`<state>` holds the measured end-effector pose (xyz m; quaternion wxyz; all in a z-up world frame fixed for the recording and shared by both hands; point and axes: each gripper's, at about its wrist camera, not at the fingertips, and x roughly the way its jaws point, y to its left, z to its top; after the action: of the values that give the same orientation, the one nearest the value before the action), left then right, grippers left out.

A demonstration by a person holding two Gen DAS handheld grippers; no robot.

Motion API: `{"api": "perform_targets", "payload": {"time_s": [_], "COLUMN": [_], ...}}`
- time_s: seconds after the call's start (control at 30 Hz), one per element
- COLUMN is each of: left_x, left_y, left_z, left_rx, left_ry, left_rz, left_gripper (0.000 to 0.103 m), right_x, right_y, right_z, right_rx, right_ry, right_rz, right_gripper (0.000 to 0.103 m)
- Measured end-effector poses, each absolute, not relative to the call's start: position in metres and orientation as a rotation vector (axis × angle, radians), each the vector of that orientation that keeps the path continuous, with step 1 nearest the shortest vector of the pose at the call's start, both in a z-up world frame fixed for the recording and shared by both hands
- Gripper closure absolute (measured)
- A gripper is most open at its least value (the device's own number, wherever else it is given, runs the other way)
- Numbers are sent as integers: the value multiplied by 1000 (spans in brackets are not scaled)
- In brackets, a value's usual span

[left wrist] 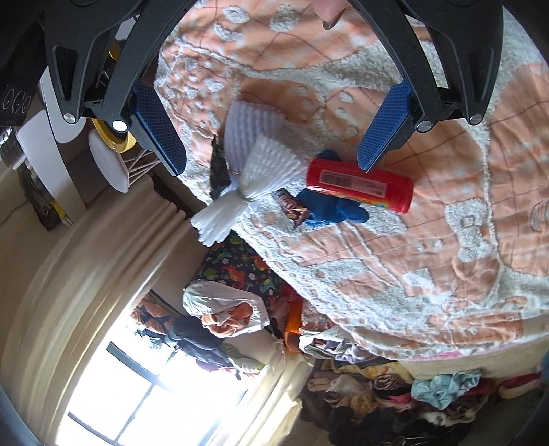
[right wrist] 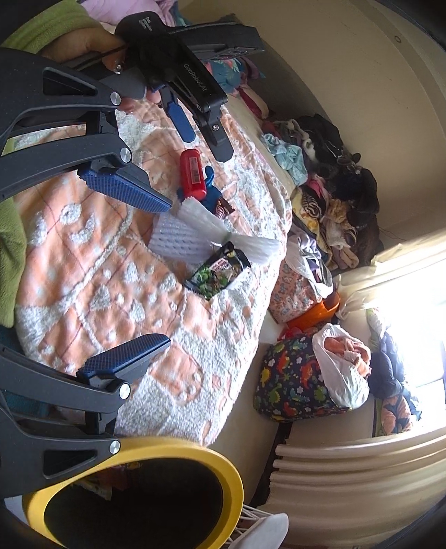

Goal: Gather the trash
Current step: 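Move both open tools back over the remaining trash on the bed, then grasp the red cylindrical container with the left tool while the right tool grasps the white foam mesh sleeves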

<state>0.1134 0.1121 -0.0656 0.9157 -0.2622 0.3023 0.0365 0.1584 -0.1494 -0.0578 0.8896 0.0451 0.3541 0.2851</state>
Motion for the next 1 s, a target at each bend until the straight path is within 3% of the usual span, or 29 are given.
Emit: {"api": "perform_targets", "payload": {"time_s": [0.27,0.43,0.57,1.0], "left_x": [114,117,121,146], "left_y": [141,154,166,194], "left_z": [-87,-100,-108,-129], "left_rx": [-649,-728,-794,-1019], "left_ry": [657,676,678,709], "left_rz": [108,122,129,169], "left_gripper": [11,18,29,37], "right_x": [181,190,199,231], "right_y": [-115,-94,-77,-55], "right_z": [-76,-87,-97,-117], "right_rx": [79,64,41,58], "right_ry": [819,864,899,1014], "right_rz": [635,656,661,665], "right_gripper": [39,44,48,51]}}
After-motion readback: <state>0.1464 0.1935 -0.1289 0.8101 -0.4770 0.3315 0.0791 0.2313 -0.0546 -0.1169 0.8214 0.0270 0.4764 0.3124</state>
